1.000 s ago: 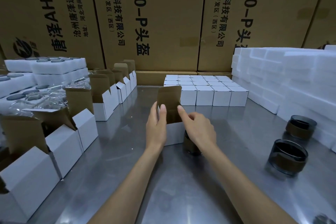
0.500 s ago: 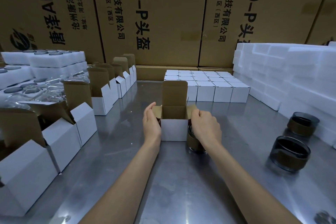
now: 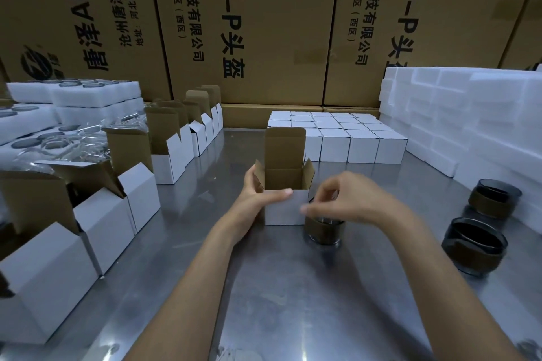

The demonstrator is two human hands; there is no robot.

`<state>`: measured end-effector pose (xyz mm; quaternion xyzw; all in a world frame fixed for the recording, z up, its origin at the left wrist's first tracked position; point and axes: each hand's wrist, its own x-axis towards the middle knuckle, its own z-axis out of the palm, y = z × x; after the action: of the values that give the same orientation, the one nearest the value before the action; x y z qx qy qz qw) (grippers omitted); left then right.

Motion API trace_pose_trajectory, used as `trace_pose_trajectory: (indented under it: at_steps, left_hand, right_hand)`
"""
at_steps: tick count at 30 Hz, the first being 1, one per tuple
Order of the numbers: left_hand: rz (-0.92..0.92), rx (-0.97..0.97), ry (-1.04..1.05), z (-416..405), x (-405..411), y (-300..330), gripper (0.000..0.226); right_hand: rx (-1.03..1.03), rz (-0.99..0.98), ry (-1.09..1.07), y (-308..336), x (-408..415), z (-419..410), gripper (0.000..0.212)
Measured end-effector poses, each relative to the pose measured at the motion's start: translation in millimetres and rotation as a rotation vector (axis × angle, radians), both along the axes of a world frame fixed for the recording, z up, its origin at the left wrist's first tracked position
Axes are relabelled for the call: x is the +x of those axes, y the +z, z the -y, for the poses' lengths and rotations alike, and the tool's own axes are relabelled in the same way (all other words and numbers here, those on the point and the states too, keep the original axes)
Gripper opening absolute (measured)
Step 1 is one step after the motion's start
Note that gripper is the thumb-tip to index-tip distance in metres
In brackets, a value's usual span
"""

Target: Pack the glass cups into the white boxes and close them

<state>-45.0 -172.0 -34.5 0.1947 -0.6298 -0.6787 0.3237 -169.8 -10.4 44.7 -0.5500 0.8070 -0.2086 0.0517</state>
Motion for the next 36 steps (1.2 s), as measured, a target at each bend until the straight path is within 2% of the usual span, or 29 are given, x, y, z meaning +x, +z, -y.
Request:
trace_pose_trajectory:
  at_steps: [2,3,5,6,8,10,13,15,18,21,25,27,29,30,32,34,36]
  left_hand:
    - [0.01,-0.038,-0.008,1,1,-1,0.108]
    - [0.009,-0.048,-0.015,0,1,0,0.103]
    - [0.005,-0.055,-0.025,-1,2,2,0.097]
    - [0.003,-0.059,-0.02,-2,2,2,0.094]
    - [0.002,-0.065,-0.007,-4,3,4,0.088]
    - [0.005,-0.069,0.003,-6,3,5,0.084]
    - [0.019,-0.075,0.004,-9,2,8,0.082]
    - [0.024,-0.095,-0.003,-13,1,9,0.081]
    - [0.027,-0.156,0.003,-18,-1,11,0.078]
    - [0.027,-0.172,0.029,-21,0,11,0.074]
    - [0.024,-0.171,0.021,-20,2,11,0.074]
    - [0.018,-0.158,-0.016,-20,2,10,0.075]
    - [-0.016,-0.089,-0.095,-17,1,13,0.067]
    - [-0.06,-0.014,-0.132,-16,3,16,0.059]
    - [-0.147,0.215,-0.154,-14,7,23,0.054]
    - [-0.187,0.334,-0.09,-10,7,24,0.061]
    - [-0.17,0.3,-0.05,-12,3,24,0.051]
  right_hand:
    - [0.159,-0.164,0.039,-3,7,1,0.027]
    - [0.169,-0.212,0.036,-3,8,2,0.022]
    - [0.114,-0.208,0.007,2,7,0,0.019]
    - [0.061,-0.144,-0.01,5,5,-2,0.021]
    - [-0.108,0.023,-0.035,14,0,-6,0.023]
    - [-0.404,0.088,-0.051,19,0,-7,0.02]
    - [-0.875,0.026,-0.003,19,12,-4,0.015]
    - [-0.978,-0.065,0.026,13,23,2,0.005]
    - [-0.854,-0.288,0.02,-5,29,17,0.018]
    - [-0.674,-0.469,0.032,-25,29,29,0.014]
    - [-0.421,-0.499,0.012,-37,22,35,0.025]
    - [-0.384,-0.524,0.022,-40,17,38,0.033]
    - [-0.555,-0.384,0.039,-43,17,39,0.034]
    - [-0.695,-0.237,0.02,-43,16,39,0.033]
    - [-0.877,0.185,-0.051,-41,13,40,0.035]
    - [-0.874,0.699,-0.153,-43,7,42,0.037]
    - [-0.763,1.12,-0.219,-52,-1,45,0.045]
